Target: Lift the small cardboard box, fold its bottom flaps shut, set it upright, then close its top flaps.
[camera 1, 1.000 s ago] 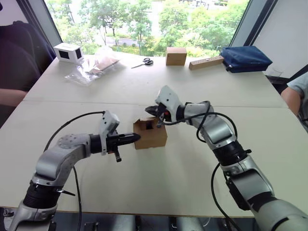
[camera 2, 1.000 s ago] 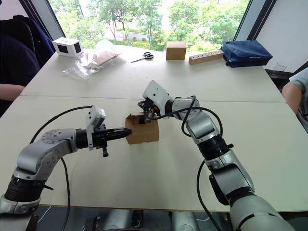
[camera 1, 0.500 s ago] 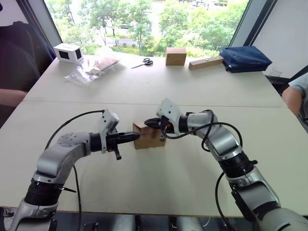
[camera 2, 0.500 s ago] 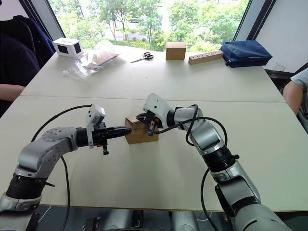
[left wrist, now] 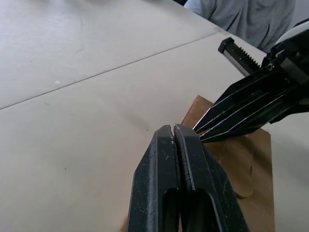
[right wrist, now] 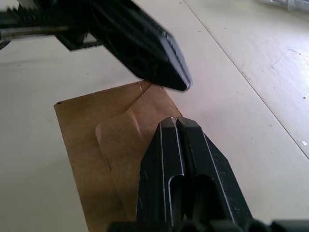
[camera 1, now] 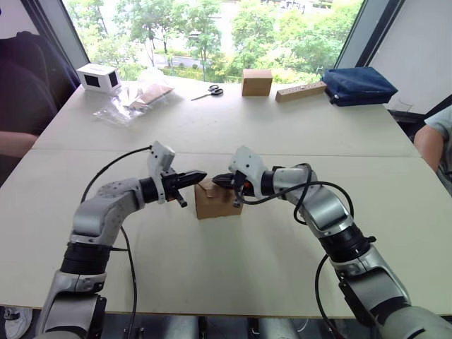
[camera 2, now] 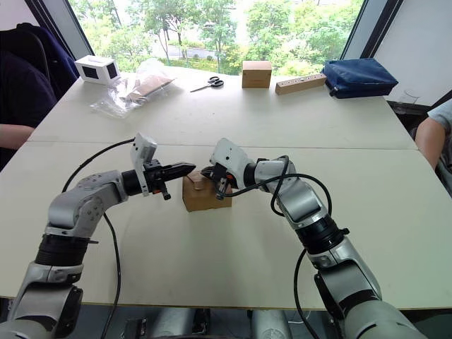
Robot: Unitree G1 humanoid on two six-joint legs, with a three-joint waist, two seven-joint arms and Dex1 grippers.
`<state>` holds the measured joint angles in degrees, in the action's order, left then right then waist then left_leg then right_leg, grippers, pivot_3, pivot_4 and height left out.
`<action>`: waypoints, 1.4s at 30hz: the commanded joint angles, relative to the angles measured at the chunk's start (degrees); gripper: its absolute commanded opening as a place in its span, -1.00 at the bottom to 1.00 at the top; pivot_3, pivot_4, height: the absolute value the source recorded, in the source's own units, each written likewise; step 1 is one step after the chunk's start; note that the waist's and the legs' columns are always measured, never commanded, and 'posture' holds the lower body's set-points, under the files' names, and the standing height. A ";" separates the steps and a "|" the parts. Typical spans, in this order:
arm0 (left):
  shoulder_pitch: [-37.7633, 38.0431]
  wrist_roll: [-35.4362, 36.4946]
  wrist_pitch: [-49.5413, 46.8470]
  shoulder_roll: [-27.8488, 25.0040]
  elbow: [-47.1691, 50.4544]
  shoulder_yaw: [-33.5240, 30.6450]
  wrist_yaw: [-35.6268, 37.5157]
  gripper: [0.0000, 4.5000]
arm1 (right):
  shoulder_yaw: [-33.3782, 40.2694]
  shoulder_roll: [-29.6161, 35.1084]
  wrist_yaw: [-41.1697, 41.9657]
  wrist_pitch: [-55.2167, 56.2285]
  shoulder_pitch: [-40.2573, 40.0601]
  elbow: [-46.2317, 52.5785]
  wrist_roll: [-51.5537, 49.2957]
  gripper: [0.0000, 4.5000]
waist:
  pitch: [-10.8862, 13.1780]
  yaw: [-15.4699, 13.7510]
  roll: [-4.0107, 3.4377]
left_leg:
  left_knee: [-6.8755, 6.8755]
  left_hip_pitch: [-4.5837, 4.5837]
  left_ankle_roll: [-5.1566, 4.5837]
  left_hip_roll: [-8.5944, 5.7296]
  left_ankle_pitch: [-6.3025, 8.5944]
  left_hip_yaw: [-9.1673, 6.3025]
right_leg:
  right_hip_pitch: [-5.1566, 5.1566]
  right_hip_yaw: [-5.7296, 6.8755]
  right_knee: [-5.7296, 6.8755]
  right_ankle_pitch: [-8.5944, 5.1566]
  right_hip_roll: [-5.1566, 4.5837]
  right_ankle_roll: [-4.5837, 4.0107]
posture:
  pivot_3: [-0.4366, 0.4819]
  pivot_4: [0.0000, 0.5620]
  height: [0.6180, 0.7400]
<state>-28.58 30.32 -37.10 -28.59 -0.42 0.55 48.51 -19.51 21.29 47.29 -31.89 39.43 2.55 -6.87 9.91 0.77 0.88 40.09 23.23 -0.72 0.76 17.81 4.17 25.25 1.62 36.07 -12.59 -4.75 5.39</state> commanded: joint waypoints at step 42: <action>-2.97 1.84 -3.10 3.17 -1.59 -3.30 -1.32 -0.98 | 0.24 6.34 3.22 1.82 -3.82 13.86 0.17 -1.00 | 0.00 -0.16 0.01 | 0.01 -0.03 -0.20 0.00 0.11 -0.05 | -0.05 0.01 -0.01 0.00 -0.02 0.00 | -0.05 -0.47 1.00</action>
<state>-30.00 31.74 -40.58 -25.50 -2.23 -1.29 47.43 -21.43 27.87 50.04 -30.05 35.25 13.09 -4.96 9.91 0.62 0.89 40.10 23.21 -0.92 0.76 17.93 4.12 25.20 1.63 36.06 -12.59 -4.78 5.40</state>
